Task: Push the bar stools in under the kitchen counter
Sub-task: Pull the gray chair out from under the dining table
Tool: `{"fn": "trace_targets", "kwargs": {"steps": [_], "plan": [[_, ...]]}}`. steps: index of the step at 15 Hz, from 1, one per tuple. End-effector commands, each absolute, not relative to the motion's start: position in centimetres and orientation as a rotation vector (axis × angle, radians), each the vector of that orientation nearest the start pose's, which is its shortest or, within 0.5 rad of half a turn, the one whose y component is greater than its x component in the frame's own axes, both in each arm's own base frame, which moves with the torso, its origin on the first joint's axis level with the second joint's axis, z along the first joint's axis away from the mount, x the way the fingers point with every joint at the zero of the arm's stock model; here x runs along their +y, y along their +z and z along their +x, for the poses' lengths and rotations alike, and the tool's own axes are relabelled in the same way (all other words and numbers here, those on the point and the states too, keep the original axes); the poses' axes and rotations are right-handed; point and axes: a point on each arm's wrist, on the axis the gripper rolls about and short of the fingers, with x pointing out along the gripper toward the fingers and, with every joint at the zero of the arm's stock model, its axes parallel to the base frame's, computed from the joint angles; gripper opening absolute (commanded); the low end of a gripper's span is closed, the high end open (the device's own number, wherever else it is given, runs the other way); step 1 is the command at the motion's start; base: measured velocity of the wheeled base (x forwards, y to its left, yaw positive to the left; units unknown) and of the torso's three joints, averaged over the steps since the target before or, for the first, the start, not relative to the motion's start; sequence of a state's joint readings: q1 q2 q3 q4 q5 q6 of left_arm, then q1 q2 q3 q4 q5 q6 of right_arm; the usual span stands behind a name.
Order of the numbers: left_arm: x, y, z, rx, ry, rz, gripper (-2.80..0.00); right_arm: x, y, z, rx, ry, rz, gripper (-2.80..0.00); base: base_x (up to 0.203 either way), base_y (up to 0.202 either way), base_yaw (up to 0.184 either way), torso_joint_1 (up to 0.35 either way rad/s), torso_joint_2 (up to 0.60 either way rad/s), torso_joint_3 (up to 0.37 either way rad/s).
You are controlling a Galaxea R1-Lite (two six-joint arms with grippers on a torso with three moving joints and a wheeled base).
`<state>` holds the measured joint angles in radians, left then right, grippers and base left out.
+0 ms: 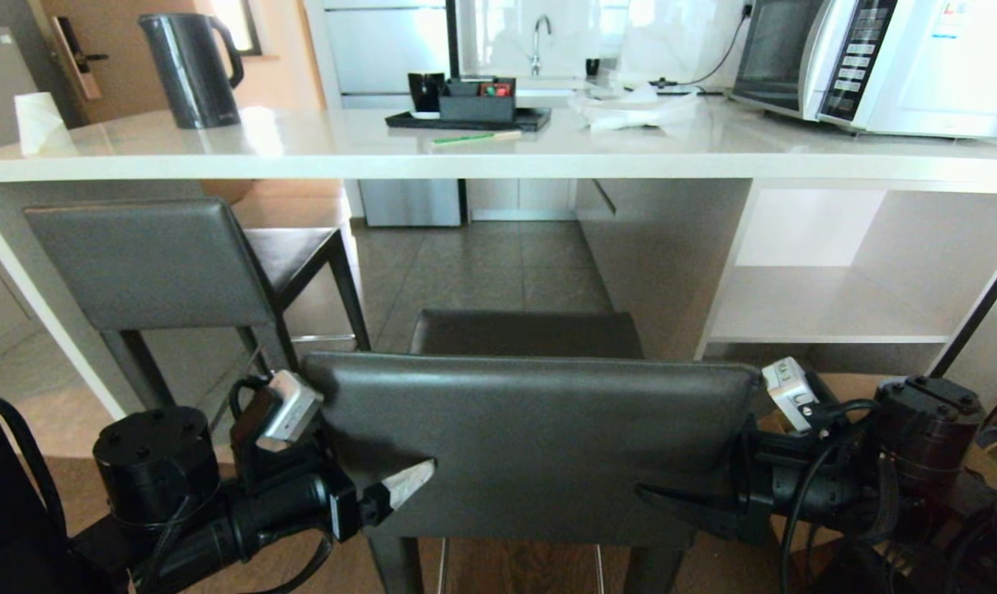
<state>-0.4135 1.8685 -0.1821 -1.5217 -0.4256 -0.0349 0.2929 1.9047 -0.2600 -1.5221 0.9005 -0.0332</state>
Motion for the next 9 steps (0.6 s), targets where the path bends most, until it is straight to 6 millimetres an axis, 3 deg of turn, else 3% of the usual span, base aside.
{"fn": "trace_targets", "kwargs": {"steps": [1, 4, 9], "plan": [[-11.6, 8.9, 21.4, 0.178, -0.860, -0.032, 0.00, 8.8, 9.6, 23.4, 0.089, 1.182, 0.003, 0.00, 0.000, 0.000, 0.000, 0.000, 0.00, 0.000], [-13.1, 9.0, 21.7, 0.163, -0.836, -0.042, 0.00, 8.4, 10.0, 22.6, 0.083, 1.156, 0.000, 0.00, 0.000, 0.000, 0.000, 0.000, 0.00, 0.000], [-12.8, 9.1, 21.4, 0.164, -0.827, -0.043, 0.00, 8.7, 9.9, 22.1, 0.095, 1.172, 0.003, 0.00, 0.000, 0.000, 0.000, 0.000, 0.00, 0.000]]}}
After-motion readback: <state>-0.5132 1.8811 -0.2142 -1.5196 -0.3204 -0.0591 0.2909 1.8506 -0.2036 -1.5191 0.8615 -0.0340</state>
